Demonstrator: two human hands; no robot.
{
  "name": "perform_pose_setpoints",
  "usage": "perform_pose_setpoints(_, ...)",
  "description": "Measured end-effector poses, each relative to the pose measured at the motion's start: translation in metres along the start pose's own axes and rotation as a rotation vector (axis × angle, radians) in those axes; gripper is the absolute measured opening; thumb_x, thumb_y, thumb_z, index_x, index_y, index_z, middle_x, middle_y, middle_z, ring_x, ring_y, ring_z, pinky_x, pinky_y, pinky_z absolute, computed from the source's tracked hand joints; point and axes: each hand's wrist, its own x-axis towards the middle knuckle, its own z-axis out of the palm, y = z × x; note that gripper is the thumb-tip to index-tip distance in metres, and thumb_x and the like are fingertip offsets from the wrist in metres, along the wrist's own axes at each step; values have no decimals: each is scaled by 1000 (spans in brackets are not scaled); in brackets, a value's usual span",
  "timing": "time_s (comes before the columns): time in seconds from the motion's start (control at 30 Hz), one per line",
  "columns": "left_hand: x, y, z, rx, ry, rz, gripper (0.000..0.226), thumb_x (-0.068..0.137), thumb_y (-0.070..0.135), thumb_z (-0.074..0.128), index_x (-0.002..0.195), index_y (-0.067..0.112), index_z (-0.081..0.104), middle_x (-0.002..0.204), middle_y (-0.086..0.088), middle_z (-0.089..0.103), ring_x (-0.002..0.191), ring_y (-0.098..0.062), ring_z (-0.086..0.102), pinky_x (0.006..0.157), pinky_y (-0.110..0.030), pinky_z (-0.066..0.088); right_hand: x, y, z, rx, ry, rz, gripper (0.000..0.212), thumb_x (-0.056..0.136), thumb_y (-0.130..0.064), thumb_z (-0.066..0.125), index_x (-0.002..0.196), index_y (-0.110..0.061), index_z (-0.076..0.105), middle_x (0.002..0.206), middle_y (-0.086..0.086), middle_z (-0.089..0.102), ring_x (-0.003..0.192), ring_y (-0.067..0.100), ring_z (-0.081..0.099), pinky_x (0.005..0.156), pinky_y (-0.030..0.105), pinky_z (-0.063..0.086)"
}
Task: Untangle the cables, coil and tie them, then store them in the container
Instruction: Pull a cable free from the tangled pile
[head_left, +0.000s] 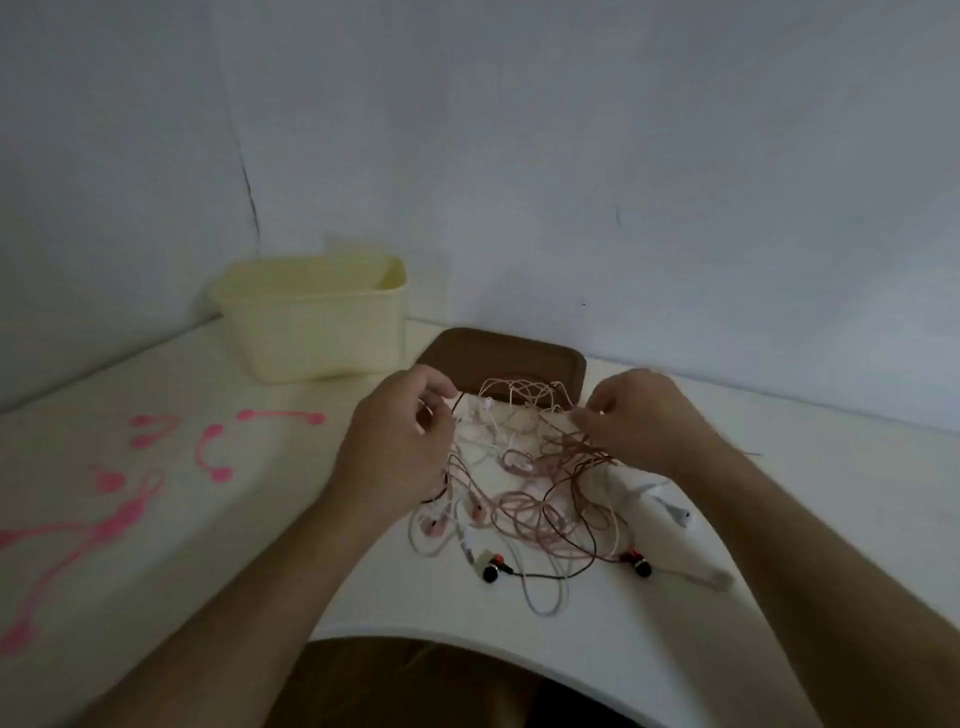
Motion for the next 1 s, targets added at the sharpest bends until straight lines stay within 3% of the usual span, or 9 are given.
perform_pose_setpoints(0.13, 11, 8, 12, -3, -112, 40, 19, 96, 13, 63, 97, 31, 67, 95, 12, 66, 82, -5, 63, 70, -21, 47, 5, -6, 4, 57, -53, -4, 19, 96, -20, 68, 81, -26, 77, 81, -11, 74, 83, 13, 72, 73, 29, 57)
perform_pose_setpoints(0.27, 31, 14, 19, -40, -149, 111, 19, 97, 16, 66, 109, 31, 68, 101, 14, 65, 92, -3, 64, 73, -14, 46, 11, -19, -22, 437, 58, -51, 22, 100, -19, 65, 81, -27, 73, 70, 0, 75, 52, 4, 60, 49, 16, 43)
perform_pose_setpoints(0.4, 58, 40, 27, -125, -279, 172, 32, 96, 26, 71, 128, 32, 64, 115, 16, 64, 104, 1, 63, 89, -18, 51, 18, -48, -45, 633, 83, -199, 20, 103, -20, 64, 86, -24, 72, 66, 9, 70, 60, 32, 67, 60, 37, 57)
perform_pose_setpoints(0.5, 78, 54, 27, -248, -265, 90, 12, 103, 28, 63, 103, 29, 75, 96, 12, 78, 91, -4, 73, 86, -33, 59, 29, -56, -59, 614, 148, -246, 19, 105, -20, 62, 89, -24, 71, 70, 12, 72, 66, 32, 68, 64, 38, 55)
perform_pose_setpoints(0.57, 89, 55, 21, -301, -180, 44, 25, 106, 27, 57, 92, 23, 78, 87, 8, 79, 84, -6, 74, 82, -29, 58, 34, -53, -70, 601, 211, -230, 18, 107, -22, 61, 91, -25, 70, 69, 8, 71, 65, 26, 68, 65, 30, 58)
perform_pose_setpoints(0.7, 105, 58, 6, -594, -181, -106, 34, 110, 24, 51, 91, 7, 73, 79, -9, 76, 75, -21, 73, 78, -39, 62, 38, -45, -76, 696, 152, -186, 16, 106, -22, 62, 93, -21, 69, 65, 5, 65, 64, 28, 69, 73, 63, 63)
perform_pose_setpoints(0.77, 109, 59, 2, -676, -173, -140, 35, 111, 24, 49, 90, 7, 70, 76, -12, 73, 73, -28, 72, 79, -45, 64, 40, -43, -76, 661, 47, -209, 10, 101, -27, 71, 96, -20, 70, 64, 8, 61, 59, 25, 64, 70, 55, 66)
perform_pose_setpoints(0.87, 111, 61, -4, -739, -158, -160, 35, 112, 25, 47, 91, 6, 66, 71, -12, 68, 68, -31, 70, 72, -46, 64, 40, -40, -69, 495, -195, -240, 16, 90, -24, 85, 101, -24, 74, 68, -6, 61, 61, 15, 62, 62, 26, 57)
perform_pose_setpoints(1.0, 109, 44, -15, -831, -91, -249, 34, 112, 26, 46, 90, 5, 61, 58, -4, 46, 50, -25, 53, 59, -40, 59, 42, -31, -60, 445, -171, -212, 7, 98, -19, 76, 93, -24, 80, 87, -3, 76, 65, 7, 70, 60, 16, 53)
